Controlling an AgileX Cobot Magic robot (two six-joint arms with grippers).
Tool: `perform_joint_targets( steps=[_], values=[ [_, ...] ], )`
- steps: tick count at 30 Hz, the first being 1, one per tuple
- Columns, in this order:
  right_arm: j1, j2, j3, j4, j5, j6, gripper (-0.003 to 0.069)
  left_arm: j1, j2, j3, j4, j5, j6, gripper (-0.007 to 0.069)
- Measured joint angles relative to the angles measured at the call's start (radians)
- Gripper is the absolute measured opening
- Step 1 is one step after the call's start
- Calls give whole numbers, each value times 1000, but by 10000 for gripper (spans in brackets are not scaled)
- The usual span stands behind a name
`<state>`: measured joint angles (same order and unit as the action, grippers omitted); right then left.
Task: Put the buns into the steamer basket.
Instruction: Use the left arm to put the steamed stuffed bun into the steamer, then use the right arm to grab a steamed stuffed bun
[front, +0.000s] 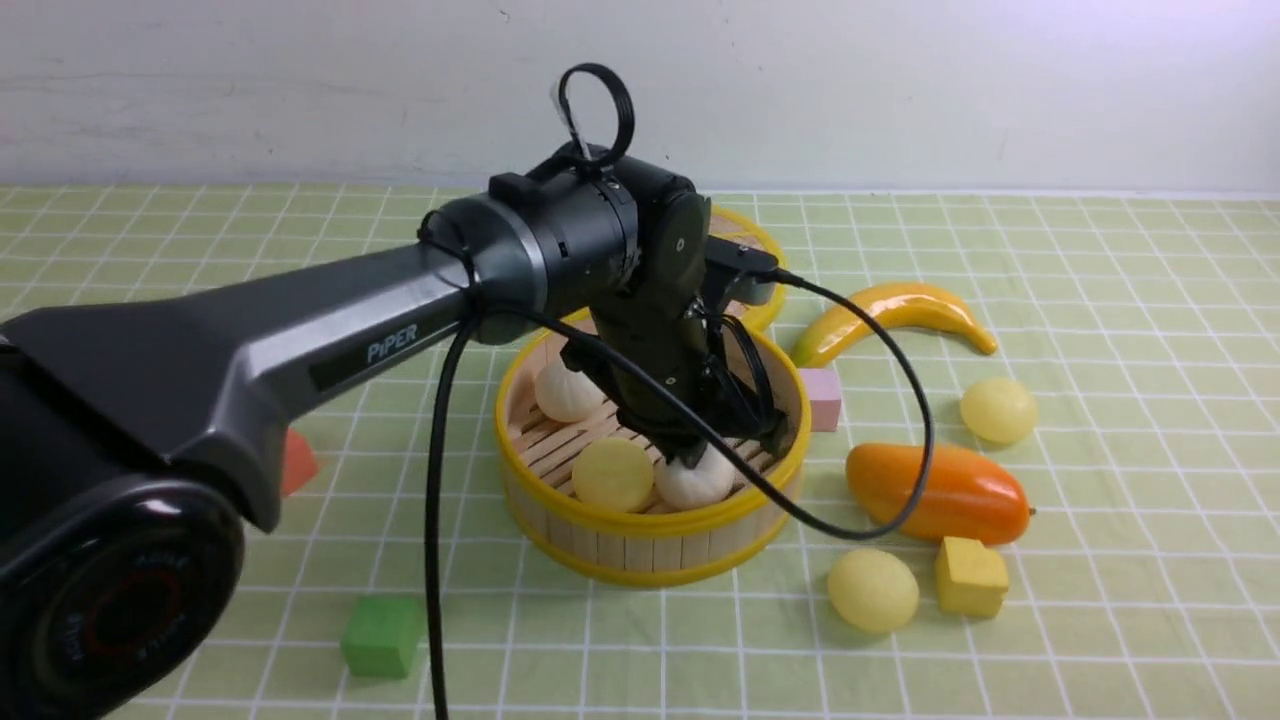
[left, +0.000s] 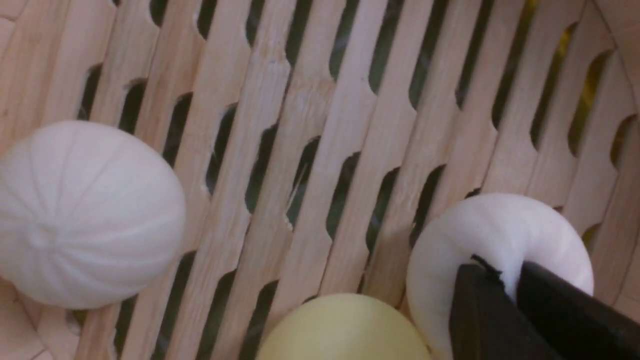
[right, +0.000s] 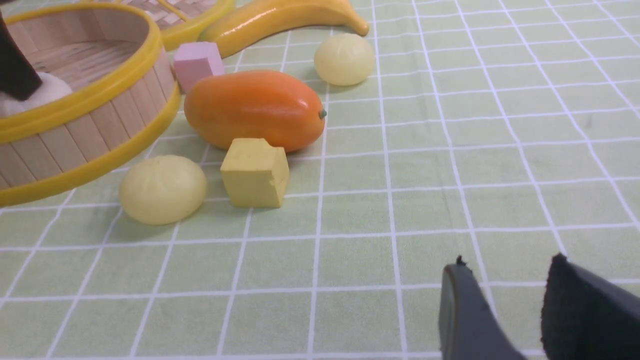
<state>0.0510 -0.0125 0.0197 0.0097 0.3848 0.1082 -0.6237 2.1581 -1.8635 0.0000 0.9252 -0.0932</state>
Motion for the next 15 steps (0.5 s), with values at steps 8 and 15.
perform_joint_targets(
  steps=[8,15],
  values=[
    [0,0,0,0,0,0,239,5,-34,-50,-34,94,-5,367],
    [0,0,0,0,0,0,239,5,-340,32,-39,136,-5,50]
  ],
)
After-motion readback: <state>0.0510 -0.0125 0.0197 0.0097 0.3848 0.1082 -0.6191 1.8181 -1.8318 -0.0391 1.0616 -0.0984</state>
